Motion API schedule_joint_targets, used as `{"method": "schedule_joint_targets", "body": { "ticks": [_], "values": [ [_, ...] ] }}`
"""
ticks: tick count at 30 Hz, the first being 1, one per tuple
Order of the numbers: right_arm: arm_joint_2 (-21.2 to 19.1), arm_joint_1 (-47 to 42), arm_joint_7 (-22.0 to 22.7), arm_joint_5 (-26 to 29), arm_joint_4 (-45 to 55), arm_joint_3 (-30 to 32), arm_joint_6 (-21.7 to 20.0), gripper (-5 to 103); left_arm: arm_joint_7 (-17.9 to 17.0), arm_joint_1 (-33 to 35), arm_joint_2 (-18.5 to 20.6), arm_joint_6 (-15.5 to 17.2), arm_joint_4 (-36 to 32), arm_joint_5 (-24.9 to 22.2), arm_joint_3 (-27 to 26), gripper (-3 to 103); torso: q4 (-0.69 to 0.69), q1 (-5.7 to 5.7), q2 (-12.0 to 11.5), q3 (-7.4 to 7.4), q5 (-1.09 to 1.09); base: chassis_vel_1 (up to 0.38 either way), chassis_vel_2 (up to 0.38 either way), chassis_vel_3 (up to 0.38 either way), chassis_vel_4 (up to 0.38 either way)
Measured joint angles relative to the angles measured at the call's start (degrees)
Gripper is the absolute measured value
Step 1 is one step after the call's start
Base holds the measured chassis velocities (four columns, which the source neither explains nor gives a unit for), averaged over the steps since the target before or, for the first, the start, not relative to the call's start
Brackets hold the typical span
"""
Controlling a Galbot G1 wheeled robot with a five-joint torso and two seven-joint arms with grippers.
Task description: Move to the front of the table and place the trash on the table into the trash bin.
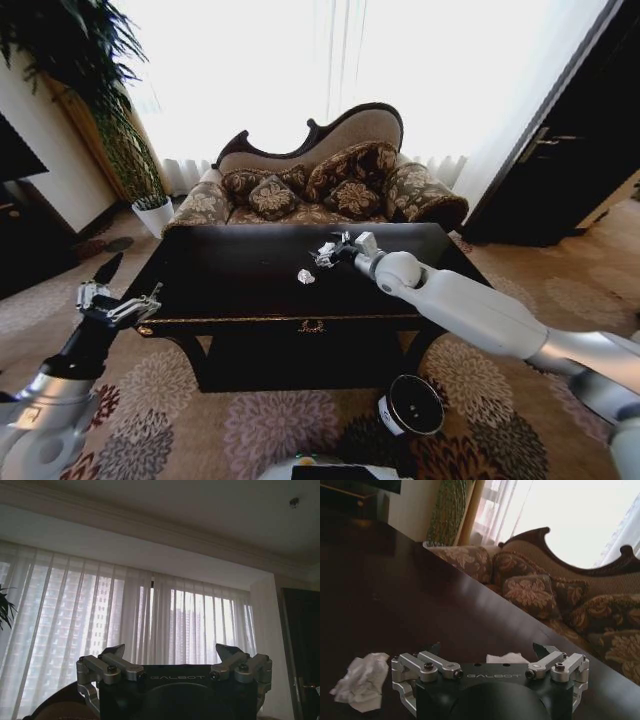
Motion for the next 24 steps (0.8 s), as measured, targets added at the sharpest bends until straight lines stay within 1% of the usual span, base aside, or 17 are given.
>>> {"method": "schedule_joint_targets", "body": {
  "ticks": [4, 8, 17, 22, 24],
  "values": [
    [1.6, 1.9, -0.4, 1.9, -3.4, -1.1, -1.4, 100, 0.2, 0.0, 0.4, -0.6, 0.7, 0.1, -0.5, 100, 0.01, 0.00, 0.0, 0.00, 0.00, 0.000, 0.000, 0.000, 0.000],
    [2.4, 2.2, -1.1, 2.6, -5.1, -1.2, -1.9, 100, 0.2, -0.1, 1.1, -0.8, 1.3, -0.3, -1.0, 100, 0.01, 0.00, 0.0, 0.00, 0.00, 0.000, 0.000, 0.000, 0.000],
    [1.9, 0.5, -2.2, 2.5, -5.4, -0.3, -2.3, 100, 0.2, -0.4, 1.0, -0.8, 1.5, 0.3, 0.0, 100, 0.00, -0.01, 0.0, 0.00, 0.01, 0.000, 0.000, 0.000, 0.000],
    [1.8, -0.5, -3.0, 1.7, -6.4, 0.0, -1.1, 101, 0.2, -0.5, 1.6, -0.8, 1.7, 0.5, 0.1, 100, 0.00, -0.01, 0.0, 0.00, 0.01, 0.000, 0.000, 0.000, 0.000],
    [1.8, -0.7, -3.1, 1.5, -6.6, 0.1, -0.7, 92, 0.2, -0.5, 1.7, -0.8, 1.8, 0.5, 0.1, 100, 0.00, -0.01, 0.0, 0.00, 0.01, 0.000, 0.000, 0.000, 0.000]
  ]
}}
